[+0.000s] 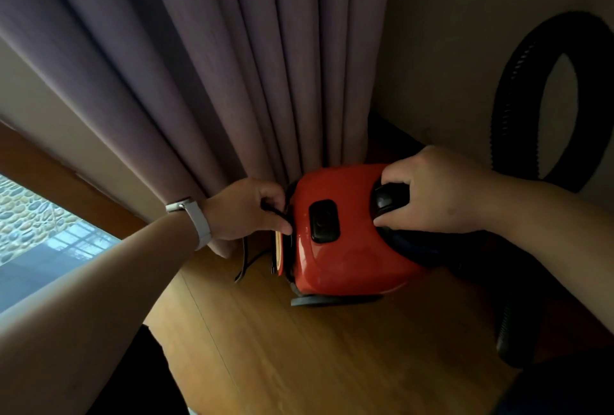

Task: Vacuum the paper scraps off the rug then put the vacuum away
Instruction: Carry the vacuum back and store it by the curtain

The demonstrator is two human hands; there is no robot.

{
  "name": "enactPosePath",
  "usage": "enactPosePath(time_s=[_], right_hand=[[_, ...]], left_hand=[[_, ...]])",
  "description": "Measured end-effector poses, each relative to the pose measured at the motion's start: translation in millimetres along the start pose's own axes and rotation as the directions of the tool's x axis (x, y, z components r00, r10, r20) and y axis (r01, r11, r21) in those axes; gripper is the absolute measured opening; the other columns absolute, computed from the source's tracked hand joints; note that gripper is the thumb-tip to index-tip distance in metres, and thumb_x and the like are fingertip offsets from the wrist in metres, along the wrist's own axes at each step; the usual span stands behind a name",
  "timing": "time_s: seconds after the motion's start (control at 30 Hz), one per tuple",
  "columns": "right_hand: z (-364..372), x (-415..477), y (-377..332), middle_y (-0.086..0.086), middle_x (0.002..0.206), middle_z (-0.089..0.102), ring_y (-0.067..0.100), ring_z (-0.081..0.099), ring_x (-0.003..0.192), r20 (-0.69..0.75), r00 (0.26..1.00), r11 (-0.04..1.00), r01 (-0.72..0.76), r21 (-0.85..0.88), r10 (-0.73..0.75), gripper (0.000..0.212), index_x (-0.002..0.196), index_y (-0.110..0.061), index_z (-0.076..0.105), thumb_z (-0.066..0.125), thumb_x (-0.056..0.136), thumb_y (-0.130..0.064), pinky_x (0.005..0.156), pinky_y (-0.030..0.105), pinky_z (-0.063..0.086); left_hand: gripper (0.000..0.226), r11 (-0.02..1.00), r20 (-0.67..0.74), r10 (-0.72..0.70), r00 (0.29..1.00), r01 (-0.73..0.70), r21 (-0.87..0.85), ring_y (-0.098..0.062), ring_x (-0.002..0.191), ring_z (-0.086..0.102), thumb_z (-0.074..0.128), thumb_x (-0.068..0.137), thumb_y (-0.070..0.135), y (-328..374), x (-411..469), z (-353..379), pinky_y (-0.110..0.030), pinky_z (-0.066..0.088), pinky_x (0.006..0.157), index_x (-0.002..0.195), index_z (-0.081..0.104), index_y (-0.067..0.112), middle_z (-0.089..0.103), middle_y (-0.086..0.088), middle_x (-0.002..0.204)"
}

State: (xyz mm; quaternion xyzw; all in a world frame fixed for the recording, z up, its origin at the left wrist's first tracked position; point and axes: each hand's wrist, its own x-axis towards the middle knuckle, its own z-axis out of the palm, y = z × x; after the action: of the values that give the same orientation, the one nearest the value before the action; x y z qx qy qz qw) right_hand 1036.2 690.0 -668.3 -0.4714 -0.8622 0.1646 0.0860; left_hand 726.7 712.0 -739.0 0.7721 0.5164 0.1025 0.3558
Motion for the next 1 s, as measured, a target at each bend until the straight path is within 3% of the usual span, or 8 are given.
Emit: enactPosePath(time_s=[0.17, 0.27, 0.4, 0.47, 0.63, 0.8, 0.87, 1.0], right_hand=[[-5.2, -3.2, -0.8, -0.019, 0.069, 0.062, 0.000, 0.058, 0.067, 0.019, 1.000, 1.000, 0.019, 0.019, -0.019, 0.042, 0.064, -0.026, 0.061, 0.061, 0.058, -0.067, 0.045, 0.015, 0.034], [-7.5, -4.4, -1.9, -0.011, 0.059, 0.061, 0.001, 0.058, 0.069, 0.016, 0.999, 1.000, 0.030, 0.000, -0.030, 0.041, 0.065, -0.025, 0.063, 0.061, 0.058, -0.066, 0.047, 0.018, 0.037], [-10.9, -8.5, -5.8, -0.013, 0.066, 0.063, 0.003, 0.059, 0.069, 0.033, 0.999, 0.999, 0.038, 0.037, -0.039, 0.038, 0.066, -0.024, 0.064, 0.065, 0.060, -0.062, 0.053, 0.019, 0.044], [-13.3, -10.3, -8.7, -0.019, 0.072, 0.064, 0.003, 0.060, 0.068, 0.031, 0.999, 0.995, 0.040, 0.091, -0.043, 0.036, 0.066, -0.025, 0.064, 0.066, 0.060, -0.061, 0.058, 0.017, 0.045], [-19.7, -10.4, -6.1, -0.018, 0.066, 0.065, 0.002, 0.062, 0.063, 0.011, 1.000, 0.976, 0.009, 0.217, -0.012, 0.030, 0.063, -0.028, 0.065, 0.076, 0.058, -0.055, 0.054, 0.016, 0.046], [-19.5, -6.0, 9.2, -0.018, 0.068, 0.066, 0.001, 0.062, 0.064, -0.062, 0.996, 0.955, -0.046, 0.294, 0.067, 0.027, 0.062, -0.031, 0.066, 0.080, 0.055, -0.053, 0.055, 0.016, 0.047], [-18.7, -3.7, 16.3, -0.018, 0.067, 0.066, 0.001, 0.062, 0.063, -0.082, 0.991, 0.947, -0.077, 0.311, 0.108, 0.025, 0.064, -0.032, 0.067, 0.083, 0.056, -0.050, 0.053, 0.014, 0.045], [-17.8, 0.5, 29.1, -0.010, 0.068, 0.066, 0.006, 0.061, 0.062, -0.155, 0.969, 0.940, -0.135, 0.314, 0.191, 0.033, 0.063, -0.022, 0.067, 0.084, 0.055, -0.048, 0.051, 0.019, 0.044]], left_hand=[[0.029, 0.983, 0.024, -0.049, 0.999, 0.052, -0.177, 0.003, 0.064, 0.056, 0.084, 0.078, 0.023, -20.0, 5.5, 0.1, -0.025, 0.052, 0.063, 0.071, 0.063, 0.042, 0.062, 0.018, 0.068], [0.023, 0.965, 0.039, -0.114, 0.993, 0.120, -0.233, -0.006, 0.068, 0.061, 0.079, 0.084, 0.022, -27.3, 7.8, 2.5, -0.042, 0.056, 0.070, 0.073, 0.069, 0.040, 0.067, 0.012, 0.071], [0.023, 0.934, -0.012, -0.116, 0.993, 0.105, -0.341, -0.002, 0.072, 0.062, 0.073, 0.089, 0.018, -28.6, 8.3, 2.4, -0.028, 0.050, 0.072, 0.075, 0.073, 0.037, 0.070, 0.011, 0.074], [0.028, 0.887, -0.007, -0.160, 0.987, 0.141, -0.439, -0.011, 0.071, 0.057, 0.068, 0.092, 0.013, -29.0, 7.4, 5.8, -0.029, 0.045, 0.070, 0.074, 0.073, 0.033, 0.069, 0.008, 0.072], [0.013, 0.670, 0.071, -0.298, 0.952, 0.261, -0.695, -0.016, 0.058, 0.041, 0.059, 0.091, 0.009, -26.4, 4.2, 18.8, -0.026, 0.035, 0.056, 0.078, 0.061, 0.009, 0.056, -0.002, 0.062], [0.009, 0.486, 0.163, -0.402, 0.901, 0.361, -0.796, -0.018, 0.064, 0.052, 0.052, 0.101, 0.011, -22.4, -2.9, 33.7, -0.030, 0.045, 0.061, 0.099, 0.059, 0.006, 0.056, -0.011, 0.079], [0.009, 0.467, 0.149, -0.446, 0.883, 0.371, -0.802, -0.021, 0.065, 0.060, 0.053, 0.102, 0.012, -18.7, -1.9, 42.8, -0.031, 0.051, 0.056, 0.103, 0.061, 0.008, 0.062, -0.013, 0.082], [0.022, 0.564, 0.026, -0.554, 0.832, 0.398, -0.724, -0.022, 0.053, 0.047, 0.045, 0.103, 0.010, -12.1, 3.2, 54.8, -0.029, 0.034, 0.052, 0.084, 0.055, 0.015, 0.055, -0.013, 0.067]])
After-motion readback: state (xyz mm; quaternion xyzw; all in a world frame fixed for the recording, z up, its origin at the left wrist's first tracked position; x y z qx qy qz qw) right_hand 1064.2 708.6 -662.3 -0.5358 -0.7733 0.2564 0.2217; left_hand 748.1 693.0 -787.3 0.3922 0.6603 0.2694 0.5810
